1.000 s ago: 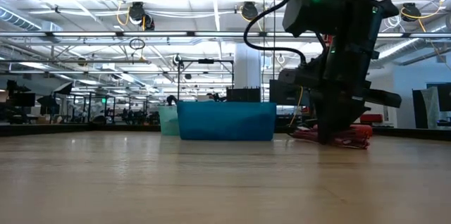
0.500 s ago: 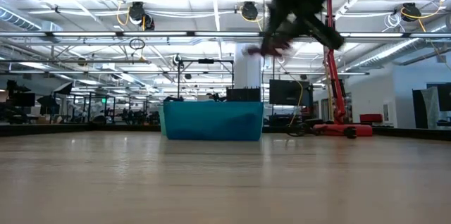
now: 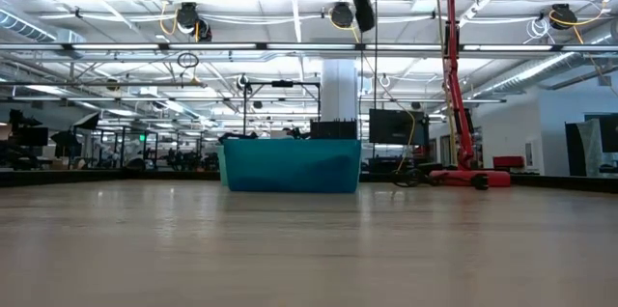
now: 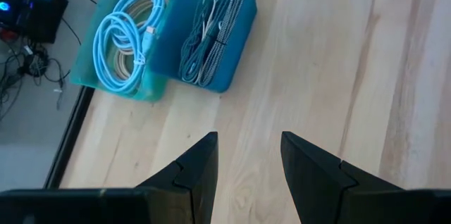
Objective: Pick & Place USB Port
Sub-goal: Put the pink charger cable into the blue bin
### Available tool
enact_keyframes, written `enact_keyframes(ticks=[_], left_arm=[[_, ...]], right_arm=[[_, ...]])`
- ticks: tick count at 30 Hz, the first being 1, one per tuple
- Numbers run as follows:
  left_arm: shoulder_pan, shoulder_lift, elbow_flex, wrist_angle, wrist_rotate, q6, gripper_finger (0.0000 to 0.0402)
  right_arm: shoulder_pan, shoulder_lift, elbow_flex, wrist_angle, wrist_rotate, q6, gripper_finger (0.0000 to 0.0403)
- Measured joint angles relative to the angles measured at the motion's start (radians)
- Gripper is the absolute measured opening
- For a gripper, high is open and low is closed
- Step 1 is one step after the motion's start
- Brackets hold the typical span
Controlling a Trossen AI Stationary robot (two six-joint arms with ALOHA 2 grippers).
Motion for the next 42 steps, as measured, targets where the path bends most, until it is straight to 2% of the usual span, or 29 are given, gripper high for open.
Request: enact_keyframes(ticks=[2,5,13,18,21,26,31,36,42], left_arm=[[-0.005,-0.004,0.0,0.0,-0.008,-0.016,0.0159],[-0.003,-0.012,0.0,-0.006,-0.018,-0.03,0.0159],[0.052,-0.07,0.0,-0.053,-0.041,-0.152,0.0159],[0.097,-0.116,0.001,-0.053,-0.057,-0.214,0.0159],[0.128,-0.128,0.001,-0.051,-0.075,-0.245,0.0159],[0.165,-0.128,0.001,-0.044,-0.093,-0.275,0.0159],[0.2,-0.128,0.001,-0.019,-0.093,-0.251,0.0159],[0.235,-0.128,0.001,-0.02,-0.093,-0.219,0.0159],[0.261,-0.128,0.001,-0.02,-0.085,-0.192,0.0159]], right_arm=[[-0.043,0.0,0.0,0.024,-0.005,-0.058,0.0017],[-0.108,0.0,0.003,0.027,-0.066,-0.11,0.0017],[-0.271,0.0,0.004,-0.135,-0.4,-0.299,0.0016],[-0.33,0.0,0.004,-0.241,-0.617,-0.444,0.0016],[-0.342,0.0,0.004,-0.315,-0.684,-0.538,0.0015],[-0.346,0.0,0.085,-0.562,-0.68,-0.701,0.0015],[-0.338,0.053,0.235,-0.759,-0.599,-0.865,0.0015],[-0.332,0.171,0.419,-0.928,-0.597,-0.976,0.0015],[-0.287,0.33,0.557,-1.116,-0.576,-1.104,0.0015]])
